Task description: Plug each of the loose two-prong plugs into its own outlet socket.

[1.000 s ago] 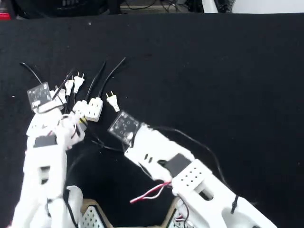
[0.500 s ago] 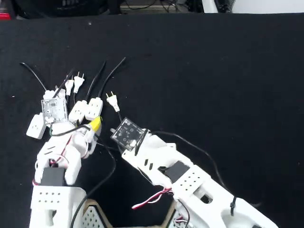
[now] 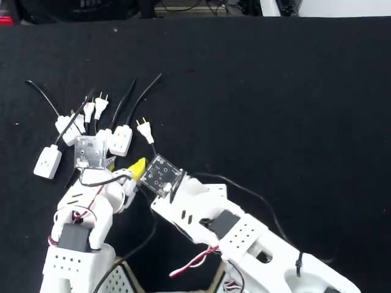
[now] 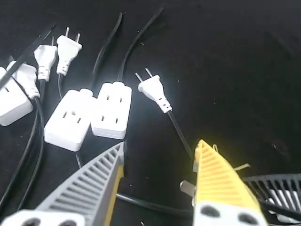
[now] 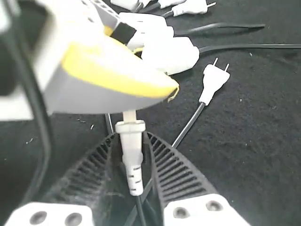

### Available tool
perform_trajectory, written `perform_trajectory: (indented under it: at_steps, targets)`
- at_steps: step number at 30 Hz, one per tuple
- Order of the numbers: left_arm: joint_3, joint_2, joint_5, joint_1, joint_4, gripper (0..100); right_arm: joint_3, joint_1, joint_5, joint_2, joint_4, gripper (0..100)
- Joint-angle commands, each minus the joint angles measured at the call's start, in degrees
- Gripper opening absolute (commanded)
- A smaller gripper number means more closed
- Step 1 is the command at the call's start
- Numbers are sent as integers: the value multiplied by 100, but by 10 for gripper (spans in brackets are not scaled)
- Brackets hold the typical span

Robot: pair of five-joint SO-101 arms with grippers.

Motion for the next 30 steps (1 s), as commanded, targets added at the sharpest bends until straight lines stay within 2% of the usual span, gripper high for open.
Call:
perform_trajectory:
  at_steps: [1,12,16,24,27,30]
  targets:
    - [-31,-70,-79,84,-26,245,-602,-44,-62,-444,695,10]
    - [-31,-70,-79,92,-26,245,22,-35,-70,-2598,1169,10]
    - [-31,-70,-79,92,-26,245,92,-35,-53,-3204,1626,10]
    - [-31,-70,-79,84,-26,245,110,9,-53,-3644,1925,10]
    - [-31,-88,-79,75,-26,245,101,343,-53,-3644,2040,10]
    - [-92,-114,-35,-224,-26,245,66,818,-53,-3644,2338,10]
